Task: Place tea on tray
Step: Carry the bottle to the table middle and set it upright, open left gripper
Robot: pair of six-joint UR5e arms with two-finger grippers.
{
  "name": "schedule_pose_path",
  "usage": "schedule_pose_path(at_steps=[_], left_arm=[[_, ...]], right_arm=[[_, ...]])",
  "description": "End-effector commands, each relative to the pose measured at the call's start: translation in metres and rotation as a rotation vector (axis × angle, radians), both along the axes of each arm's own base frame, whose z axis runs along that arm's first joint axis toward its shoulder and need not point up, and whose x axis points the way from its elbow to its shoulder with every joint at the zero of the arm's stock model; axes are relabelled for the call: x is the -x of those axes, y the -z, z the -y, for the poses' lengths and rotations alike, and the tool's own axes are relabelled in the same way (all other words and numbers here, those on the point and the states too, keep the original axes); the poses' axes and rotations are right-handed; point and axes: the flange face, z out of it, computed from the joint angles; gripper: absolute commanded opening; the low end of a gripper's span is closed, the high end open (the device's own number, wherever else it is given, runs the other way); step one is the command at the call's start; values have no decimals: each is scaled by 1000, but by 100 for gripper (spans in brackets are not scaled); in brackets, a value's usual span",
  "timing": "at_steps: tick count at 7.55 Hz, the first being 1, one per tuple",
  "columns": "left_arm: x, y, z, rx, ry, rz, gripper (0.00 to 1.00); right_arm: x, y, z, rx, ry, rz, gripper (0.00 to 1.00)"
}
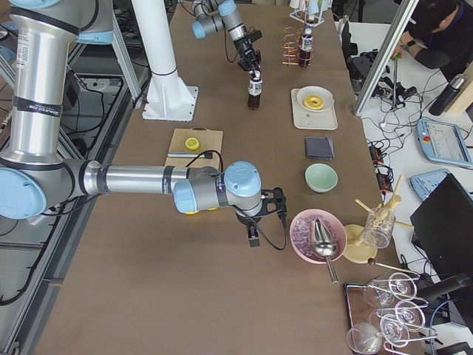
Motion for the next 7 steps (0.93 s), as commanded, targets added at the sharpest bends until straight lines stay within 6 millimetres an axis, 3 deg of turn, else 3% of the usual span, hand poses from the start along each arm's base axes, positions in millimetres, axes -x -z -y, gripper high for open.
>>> schedule_pose_path(at_steps=[1, 2, 3, 4, 6, 7], left_arm=[[-4, 1, -6, 10, 7, -9, 0], [-3, 2, -6, 9, 7, -12, 0], [-2, 0, -6, 3, 7, -5, 56], [-1, -1, -4, -5, 24, -1, 98], [10, 9, -7, -17, 47, -27, 98], [29, 15, -5, -29, 57, -48, 98]], right_arm=[[0, 0, -1, 2, 0, 1, 100], [0, 1, 0, -1, 0, 1, 100], [0, 0, 0, 0, 0, 1, 100], [0, 1, 0, -1, 0, 1, 100], [0, 1, 0, 0, 0, 3, 100], [0, 1, 0, 0, 0, 3, 100]])
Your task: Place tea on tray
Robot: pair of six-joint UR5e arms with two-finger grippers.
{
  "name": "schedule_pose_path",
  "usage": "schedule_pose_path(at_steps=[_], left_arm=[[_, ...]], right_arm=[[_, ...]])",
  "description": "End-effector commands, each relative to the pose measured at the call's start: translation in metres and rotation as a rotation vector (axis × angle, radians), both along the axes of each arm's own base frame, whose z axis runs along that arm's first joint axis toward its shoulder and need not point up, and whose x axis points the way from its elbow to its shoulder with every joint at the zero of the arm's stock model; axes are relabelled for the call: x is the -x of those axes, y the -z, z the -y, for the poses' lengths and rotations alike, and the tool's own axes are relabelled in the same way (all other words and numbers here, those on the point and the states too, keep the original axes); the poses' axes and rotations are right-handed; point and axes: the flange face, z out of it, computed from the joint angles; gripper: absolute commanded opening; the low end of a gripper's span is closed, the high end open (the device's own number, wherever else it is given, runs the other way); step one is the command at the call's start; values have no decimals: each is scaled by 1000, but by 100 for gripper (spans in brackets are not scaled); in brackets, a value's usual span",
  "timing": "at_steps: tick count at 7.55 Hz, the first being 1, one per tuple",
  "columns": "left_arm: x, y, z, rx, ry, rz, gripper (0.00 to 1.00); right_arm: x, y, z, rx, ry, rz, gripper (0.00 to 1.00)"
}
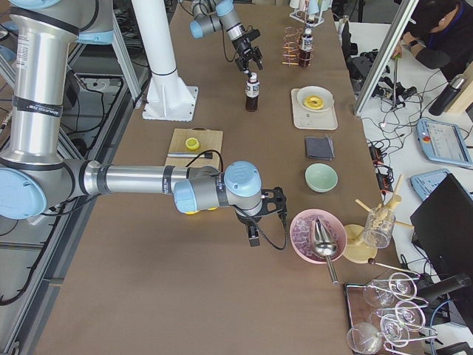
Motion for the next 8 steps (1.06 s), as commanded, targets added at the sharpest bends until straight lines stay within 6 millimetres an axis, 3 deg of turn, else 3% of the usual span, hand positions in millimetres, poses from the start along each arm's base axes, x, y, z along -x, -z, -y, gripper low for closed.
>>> schedule_pose_path(at_steps=[1, 3, 4, 5, 6, 8], left_arm=[[46, -3, 12, -8, 31, -25, 98], [144, -53, 65, 115, -84, -23, 98], [204, -92, 94, 204, -116, -13, 97], [262, -127, 108, 277, -122, -18, 97], [310, -170, 109, 341, -121, -24, 97], [401, -302, 82, 471, -80, 62, 99]], right_arm=[[1, 1, 0, -1, 3, 11, 100], [1, 3, 1, -1, 3, 17, 100], [1, 3, 1, -2, 3, 17, 100], [1, 4, 1, -4, 3, 19, 100], [2, 4, 1, -2, 6, 32, 100], [2, 4, 1, -1, 5, 36, 100]])
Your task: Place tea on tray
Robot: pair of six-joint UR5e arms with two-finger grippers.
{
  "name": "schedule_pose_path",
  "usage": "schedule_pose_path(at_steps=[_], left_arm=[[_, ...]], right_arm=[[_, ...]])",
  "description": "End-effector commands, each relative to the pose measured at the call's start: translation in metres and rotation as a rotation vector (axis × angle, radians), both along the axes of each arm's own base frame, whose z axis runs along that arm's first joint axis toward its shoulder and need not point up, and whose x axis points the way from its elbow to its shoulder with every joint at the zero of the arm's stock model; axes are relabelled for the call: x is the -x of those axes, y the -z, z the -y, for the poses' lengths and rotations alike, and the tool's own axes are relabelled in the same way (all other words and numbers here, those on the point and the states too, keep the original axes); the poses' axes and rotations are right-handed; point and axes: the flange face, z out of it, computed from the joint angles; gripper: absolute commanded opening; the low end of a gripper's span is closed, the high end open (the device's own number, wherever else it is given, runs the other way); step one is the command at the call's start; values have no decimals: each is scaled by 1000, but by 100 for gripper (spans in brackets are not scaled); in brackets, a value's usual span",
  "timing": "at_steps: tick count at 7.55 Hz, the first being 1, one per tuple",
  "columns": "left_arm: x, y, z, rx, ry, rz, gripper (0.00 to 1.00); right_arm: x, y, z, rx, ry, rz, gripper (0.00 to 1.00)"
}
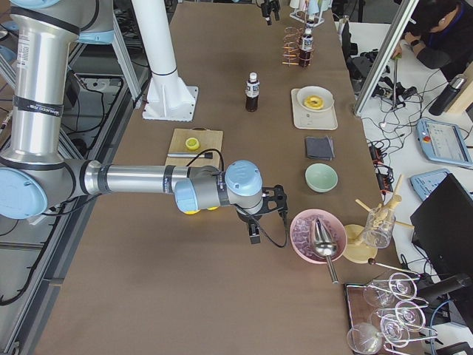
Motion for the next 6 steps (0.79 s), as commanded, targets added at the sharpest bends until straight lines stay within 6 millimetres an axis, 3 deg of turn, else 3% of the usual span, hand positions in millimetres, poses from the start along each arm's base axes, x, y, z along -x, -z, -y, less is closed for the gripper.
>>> schedule_pose_path(at_steps=[1, 3, 4, 5, 6], left_arm=[[123, -150, -17, 145, 64, 115, 100], [195, -241, 0, 102, 14, 241, 100], [213, -252, 0, 140, -41, 290, 100], [222, -243, 11, 159, -90, 316, 100], [225, -256, 4, 186, -144, 340, 100]], right_arm=[[0, 1, 0, 0, 0, 5, 100], [0, 2, 0, -5, -1, 4, 100], [0, 2, 0, -5, -1, 4, 100], [0, 3, 0, -7, 0, 3, 100], [0, 1, -1, -5, 4, 4, 100]])
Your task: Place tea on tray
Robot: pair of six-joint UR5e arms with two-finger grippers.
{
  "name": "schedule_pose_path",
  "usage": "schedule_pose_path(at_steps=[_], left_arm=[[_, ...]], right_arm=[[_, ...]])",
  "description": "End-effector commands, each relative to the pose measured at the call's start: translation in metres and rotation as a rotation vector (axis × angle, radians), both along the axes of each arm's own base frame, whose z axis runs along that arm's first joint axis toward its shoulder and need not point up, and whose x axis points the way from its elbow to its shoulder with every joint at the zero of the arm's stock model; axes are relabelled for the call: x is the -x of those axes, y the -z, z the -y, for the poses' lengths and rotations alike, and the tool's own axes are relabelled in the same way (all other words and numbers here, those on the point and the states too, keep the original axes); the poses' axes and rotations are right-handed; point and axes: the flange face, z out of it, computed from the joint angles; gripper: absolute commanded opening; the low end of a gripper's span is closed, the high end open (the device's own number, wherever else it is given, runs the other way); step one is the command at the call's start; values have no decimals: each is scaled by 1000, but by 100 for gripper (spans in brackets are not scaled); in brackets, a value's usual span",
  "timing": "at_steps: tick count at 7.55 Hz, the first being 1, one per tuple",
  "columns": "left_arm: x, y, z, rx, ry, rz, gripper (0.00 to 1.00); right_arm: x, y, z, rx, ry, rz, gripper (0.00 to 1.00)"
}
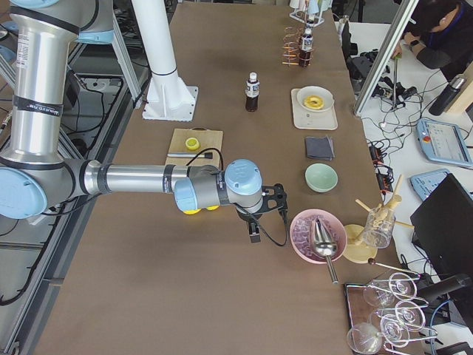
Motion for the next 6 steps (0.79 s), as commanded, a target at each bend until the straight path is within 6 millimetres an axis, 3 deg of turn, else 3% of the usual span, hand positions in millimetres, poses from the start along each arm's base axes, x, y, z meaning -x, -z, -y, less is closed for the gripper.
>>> schedule_pose_path(at_steps=[1, 2, 4, 6], left_arm=[[23, -54, -34, 120, -99, 48, 100], [25, -76, -42, 168, -93, 64, 100], [26, -77, -46, 160, -96, 55, 100], [25, -78, -46, 173, -93, 56, 99]], right_arm=[[0, -2, -2, -1, 6, 0, 100], [0, -2, -2, -1, 6, 0, 100], [-1, 3, 1, -28, 1, -9, 100], [1, 23, 5, -7, -59, 28, 100]])
